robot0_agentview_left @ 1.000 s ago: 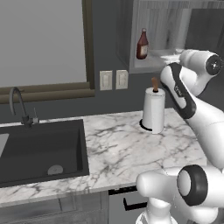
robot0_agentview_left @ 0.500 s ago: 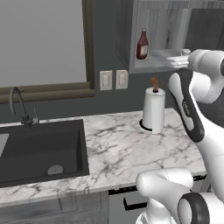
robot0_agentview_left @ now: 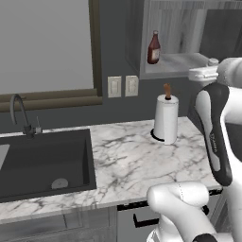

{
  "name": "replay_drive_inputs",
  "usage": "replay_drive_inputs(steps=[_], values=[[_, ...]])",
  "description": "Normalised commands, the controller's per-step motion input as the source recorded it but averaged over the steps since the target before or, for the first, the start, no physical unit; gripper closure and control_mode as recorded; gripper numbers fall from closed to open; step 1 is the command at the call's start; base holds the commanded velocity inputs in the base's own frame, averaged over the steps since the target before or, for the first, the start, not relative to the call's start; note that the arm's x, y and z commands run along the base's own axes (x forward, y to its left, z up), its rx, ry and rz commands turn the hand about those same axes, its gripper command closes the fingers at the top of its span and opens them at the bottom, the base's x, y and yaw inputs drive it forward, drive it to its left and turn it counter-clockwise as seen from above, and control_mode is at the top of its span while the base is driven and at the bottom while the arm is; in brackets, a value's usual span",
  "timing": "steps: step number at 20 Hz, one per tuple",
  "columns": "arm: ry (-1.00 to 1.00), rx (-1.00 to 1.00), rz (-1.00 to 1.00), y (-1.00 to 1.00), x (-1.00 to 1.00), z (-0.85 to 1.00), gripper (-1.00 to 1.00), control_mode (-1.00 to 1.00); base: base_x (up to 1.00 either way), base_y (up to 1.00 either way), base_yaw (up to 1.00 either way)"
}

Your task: Collect the turmeric, ketchup, and shaker from the cabinet and place them next to the stove.

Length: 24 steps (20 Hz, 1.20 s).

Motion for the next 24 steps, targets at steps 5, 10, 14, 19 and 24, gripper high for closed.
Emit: replay_drive_inputs(steps=[5, 10, 14, 19, 24], values=[[0.0, 0.0, 0.0, 0.14, -0.88, -0.03, 1.0, -1.0, 0.0, 0.0, 0.0], [0.0, 0.0, 0.0, 0.27, -0.79, -0.06, 1.0, -1.0, 0.0, 0.0, 0.0], [0.0, -0.01, 0.0, 0.36, -0.7, -0.01, 1.0, -1.0, 0.0, 0.0, 0.0], [0.01, -0.03, 0.0, 0.45, -0.61, -0.01, 1.0, -1.0, 0.0, 0.0, 0.0], [0.0, -0.03, 0.0, 0.19, -0.24, -0.05, 1.0, 1.0, -0.43, 0.22, 0.04]])
